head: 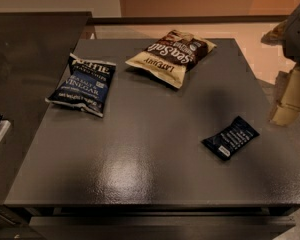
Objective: Move rxbar blueberry near blue chip bag
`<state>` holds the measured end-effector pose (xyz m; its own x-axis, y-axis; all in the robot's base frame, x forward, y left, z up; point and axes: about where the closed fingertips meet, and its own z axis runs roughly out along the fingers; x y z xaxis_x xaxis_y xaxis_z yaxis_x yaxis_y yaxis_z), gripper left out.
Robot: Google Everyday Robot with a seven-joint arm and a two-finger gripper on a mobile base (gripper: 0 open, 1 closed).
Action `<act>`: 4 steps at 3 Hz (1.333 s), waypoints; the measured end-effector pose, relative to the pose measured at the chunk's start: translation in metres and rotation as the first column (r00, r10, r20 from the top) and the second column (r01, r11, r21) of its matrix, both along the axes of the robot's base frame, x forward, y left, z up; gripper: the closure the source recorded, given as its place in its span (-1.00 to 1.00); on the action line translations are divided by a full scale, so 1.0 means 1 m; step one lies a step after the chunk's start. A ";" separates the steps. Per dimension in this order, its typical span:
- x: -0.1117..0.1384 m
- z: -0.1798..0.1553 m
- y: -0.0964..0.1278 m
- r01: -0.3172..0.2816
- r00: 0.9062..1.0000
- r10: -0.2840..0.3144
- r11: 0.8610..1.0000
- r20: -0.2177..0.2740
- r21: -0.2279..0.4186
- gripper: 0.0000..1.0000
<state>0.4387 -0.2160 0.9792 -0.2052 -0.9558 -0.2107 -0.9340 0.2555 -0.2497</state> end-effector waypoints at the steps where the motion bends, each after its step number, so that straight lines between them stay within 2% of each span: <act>1: 0.006 -0.013 -0.003 -0.059 0.998 0.059 0.998 -0.013 -0.017 -1.00; 2: 0.009 -0.032 -0.004 -0.159 0.987 0.158 0.986 -0.038 -0.045 -1.00; 3: 0.008 -0.051 -0.002 -0.257 0.966 0.252 0.962 -0.062 -0.087 -1.00; 4: 0.001 -0.071 0.001 -0.345 0.937 0.338 0.933 -0.084 -0.101 -1.00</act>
Offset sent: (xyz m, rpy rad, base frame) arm 0.0102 -0.0076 -0.0605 -0.0947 0.0787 0.3101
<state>0.4400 -0.2149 0.9084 0.1284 -0.9871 -0.0954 -0.9749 -0.1080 -0.1945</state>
